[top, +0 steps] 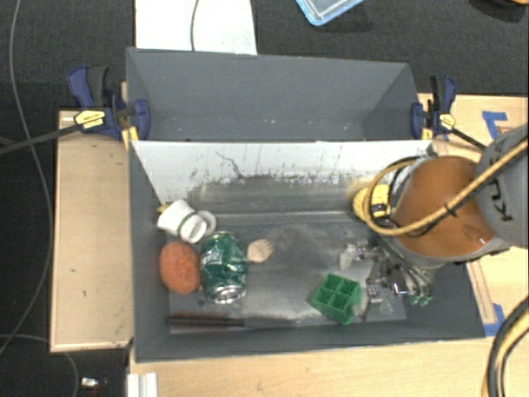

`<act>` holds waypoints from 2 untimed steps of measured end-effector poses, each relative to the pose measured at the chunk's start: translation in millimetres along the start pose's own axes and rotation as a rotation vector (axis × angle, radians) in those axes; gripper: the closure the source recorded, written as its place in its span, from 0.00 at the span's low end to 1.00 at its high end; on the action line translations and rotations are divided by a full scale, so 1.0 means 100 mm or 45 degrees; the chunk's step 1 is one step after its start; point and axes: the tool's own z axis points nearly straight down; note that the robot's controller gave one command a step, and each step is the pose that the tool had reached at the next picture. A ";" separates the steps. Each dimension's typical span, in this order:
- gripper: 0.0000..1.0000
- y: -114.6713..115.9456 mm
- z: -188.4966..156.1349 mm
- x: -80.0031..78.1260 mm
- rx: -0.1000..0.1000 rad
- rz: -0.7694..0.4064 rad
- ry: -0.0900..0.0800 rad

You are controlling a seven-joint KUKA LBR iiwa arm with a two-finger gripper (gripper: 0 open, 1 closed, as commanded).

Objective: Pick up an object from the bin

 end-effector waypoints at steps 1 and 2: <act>0.00 0.16 0.35 -0.13 0.001 -0.308 -0.001; 1.00 0.63 0.41 0.00 0.003 -0.571 -0.016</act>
Offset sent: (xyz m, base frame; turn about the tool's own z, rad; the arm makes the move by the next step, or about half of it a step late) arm -0.0045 0.0633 -0.0417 -0.4512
